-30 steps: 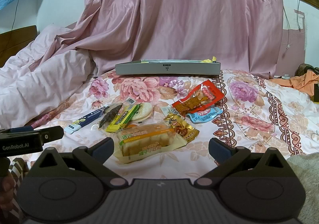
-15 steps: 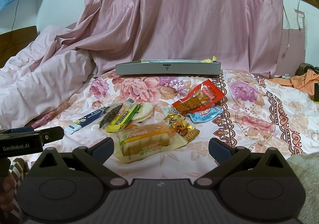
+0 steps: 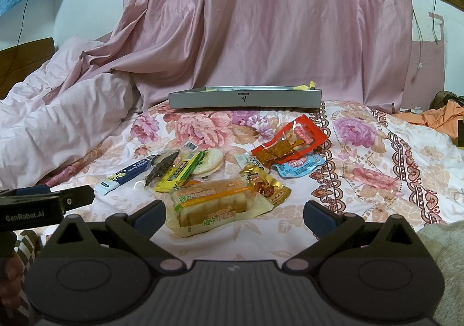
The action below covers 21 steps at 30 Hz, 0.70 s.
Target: Organize snacks
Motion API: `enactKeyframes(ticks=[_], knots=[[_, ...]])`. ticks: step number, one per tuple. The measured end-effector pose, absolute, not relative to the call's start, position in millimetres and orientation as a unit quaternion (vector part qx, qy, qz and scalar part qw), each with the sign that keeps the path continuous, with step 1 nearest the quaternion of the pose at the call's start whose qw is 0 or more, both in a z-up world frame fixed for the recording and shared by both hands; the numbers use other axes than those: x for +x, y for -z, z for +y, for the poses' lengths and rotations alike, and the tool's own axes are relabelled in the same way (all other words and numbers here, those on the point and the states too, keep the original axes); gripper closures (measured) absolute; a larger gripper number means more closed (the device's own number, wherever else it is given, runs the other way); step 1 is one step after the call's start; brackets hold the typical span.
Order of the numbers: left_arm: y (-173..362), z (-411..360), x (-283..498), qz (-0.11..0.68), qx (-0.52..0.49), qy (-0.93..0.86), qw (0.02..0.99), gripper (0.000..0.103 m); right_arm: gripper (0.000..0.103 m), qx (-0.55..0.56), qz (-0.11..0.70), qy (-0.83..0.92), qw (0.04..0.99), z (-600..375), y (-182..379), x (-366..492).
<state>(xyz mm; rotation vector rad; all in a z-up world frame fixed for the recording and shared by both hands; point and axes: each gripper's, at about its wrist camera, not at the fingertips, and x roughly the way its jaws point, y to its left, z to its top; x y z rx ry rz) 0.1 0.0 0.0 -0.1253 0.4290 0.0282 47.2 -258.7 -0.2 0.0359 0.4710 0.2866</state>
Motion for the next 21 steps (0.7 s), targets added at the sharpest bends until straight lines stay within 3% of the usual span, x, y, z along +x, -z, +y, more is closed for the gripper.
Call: enactKeyframes(ticks=[21], knots=[[6.3,-3.4,9.7,0.242,-0.035,-0.019,0.969,0.001,0.000,0.043,0.267,-0.182,0.945,-258.1,-1.8,60.7]])
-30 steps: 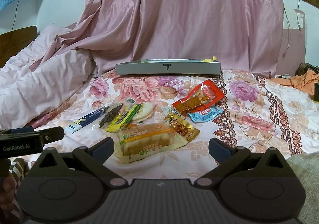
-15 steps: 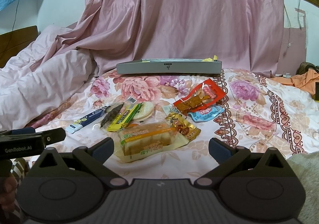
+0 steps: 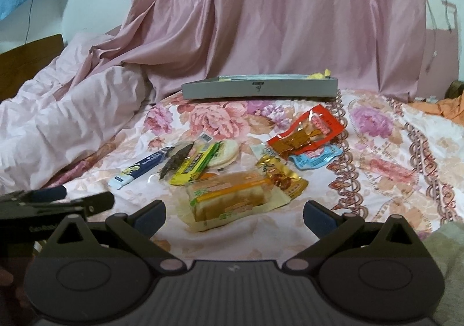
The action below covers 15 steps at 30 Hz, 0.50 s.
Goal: Organize snacks
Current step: 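Move the left tool to the wrapped cake bar while the right tool reaches the yellow duck-heart bag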
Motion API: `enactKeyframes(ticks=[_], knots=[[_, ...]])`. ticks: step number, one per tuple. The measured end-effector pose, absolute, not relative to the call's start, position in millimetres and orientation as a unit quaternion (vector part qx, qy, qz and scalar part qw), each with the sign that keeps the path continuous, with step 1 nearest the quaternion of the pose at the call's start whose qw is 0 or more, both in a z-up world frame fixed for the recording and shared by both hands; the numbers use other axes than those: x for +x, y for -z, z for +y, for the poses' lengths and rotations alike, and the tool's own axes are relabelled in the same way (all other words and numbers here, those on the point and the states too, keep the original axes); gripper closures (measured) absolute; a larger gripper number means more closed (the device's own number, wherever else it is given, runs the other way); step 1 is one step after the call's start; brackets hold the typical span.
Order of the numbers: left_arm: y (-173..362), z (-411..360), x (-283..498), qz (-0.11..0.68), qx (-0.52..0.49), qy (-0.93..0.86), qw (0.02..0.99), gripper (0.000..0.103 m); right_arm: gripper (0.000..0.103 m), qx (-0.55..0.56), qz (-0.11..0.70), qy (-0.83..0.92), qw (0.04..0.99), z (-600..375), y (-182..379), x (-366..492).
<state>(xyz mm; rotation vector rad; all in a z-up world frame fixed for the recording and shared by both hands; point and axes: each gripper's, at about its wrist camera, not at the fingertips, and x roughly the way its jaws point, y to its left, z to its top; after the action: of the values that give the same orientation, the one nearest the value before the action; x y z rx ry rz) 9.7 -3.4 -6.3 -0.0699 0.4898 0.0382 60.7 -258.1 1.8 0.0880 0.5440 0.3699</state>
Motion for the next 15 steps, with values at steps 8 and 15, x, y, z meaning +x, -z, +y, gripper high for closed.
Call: enactKeyframes(ticks=[8,15], knots=[[11.8,-4.6,25.6,0.264,-0.030,-0.014,0.964,0.001,0.000,0.085,0.303,-0.222,0.923,-263.9,-3.0,89.3],[9.8,4.1,45.3,0.277,-0.051,-0.019,0.959,0.001,0.000,0.037,0.331,-0.263,0.906,-253.0,4.6,119.8]])
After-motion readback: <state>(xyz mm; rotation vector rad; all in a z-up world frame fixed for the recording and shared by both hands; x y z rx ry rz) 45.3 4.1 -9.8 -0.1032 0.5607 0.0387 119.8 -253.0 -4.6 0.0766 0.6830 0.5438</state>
